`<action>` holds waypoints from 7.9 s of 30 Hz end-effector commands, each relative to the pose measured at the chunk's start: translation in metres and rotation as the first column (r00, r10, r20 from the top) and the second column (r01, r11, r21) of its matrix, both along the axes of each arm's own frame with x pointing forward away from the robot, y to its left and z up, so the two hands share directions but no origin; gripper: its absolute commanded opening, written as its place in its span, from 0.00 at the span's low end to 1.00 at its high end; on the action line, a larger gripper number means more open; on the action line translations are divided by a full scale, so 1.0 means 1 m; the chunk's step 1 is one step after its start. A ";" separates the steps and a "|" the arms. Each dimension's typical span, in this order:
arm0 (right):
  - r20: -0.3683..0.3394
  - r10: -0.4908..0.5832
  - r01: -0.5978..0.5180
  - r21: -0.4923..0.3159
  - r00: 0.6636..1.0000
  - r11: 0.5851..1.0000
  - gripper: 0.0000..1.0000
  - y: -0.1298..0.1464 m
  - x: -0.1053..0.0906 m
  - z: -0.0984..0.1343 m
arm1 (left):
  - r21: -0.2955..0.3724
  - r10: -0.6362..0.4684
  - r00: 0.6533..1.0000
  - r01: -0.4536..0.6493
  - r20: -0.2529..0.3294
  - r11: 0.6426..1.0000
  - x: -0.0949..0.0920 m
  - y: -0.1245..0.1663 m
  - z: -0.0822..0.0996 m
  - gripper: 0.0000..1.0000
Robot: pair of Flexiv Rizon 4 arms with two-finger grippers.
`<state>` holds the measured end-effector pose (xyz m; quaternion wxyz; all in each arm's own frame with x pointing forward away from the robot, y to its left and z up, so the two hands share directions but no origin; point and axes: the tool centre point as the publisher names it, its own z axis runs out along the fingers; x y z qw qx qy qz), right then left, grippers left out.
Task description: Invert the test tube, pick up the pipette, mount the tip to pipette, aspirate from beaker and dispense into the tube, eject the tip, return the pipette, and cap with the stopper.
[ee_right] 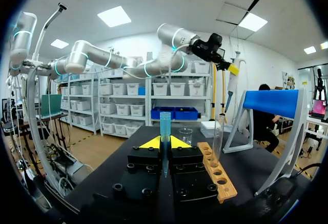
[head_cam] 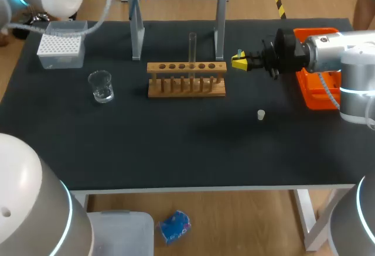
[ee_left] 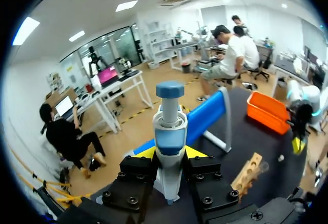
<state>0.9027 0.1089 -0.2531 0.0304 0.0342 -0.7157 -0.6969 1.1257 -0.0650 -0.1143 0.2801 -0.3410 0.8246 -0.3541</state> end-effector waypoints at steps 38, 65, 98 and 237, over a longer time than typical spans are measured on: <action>0.001 -0.002 0.002 -0.002 1.000 1.000 0.00 0.000 -0.001 0.001 | -0.194 -0.425 0.905 0.418 0.007 0.887 -0.149 -0.008 -0.013 0.00; 0.001 -0.002 0.002 -0.002 1.000 1.000 0.00 0.000 -0.001 0.001 | -0.281 -0.491 0.870 0.485 0.054 0.828 -0.181 -0.039 -0.009 0.00; 0.001 -0.002 0.002 -0.002 1.000 1.000 0.00 0.000 -0.001 0.001 | -0.391 -0.573 0.819 0.535 0.023 0.749 -0.207 -0.124 0.021 0.00; 0.325 0.072 -0.021 -0.156 0.943 0.988 0.00 0.119 0.009 -0.050 | -0.389 -0.603 0.797 0.562 0.021 0.730 -0.214 -0.124 0.018 0.00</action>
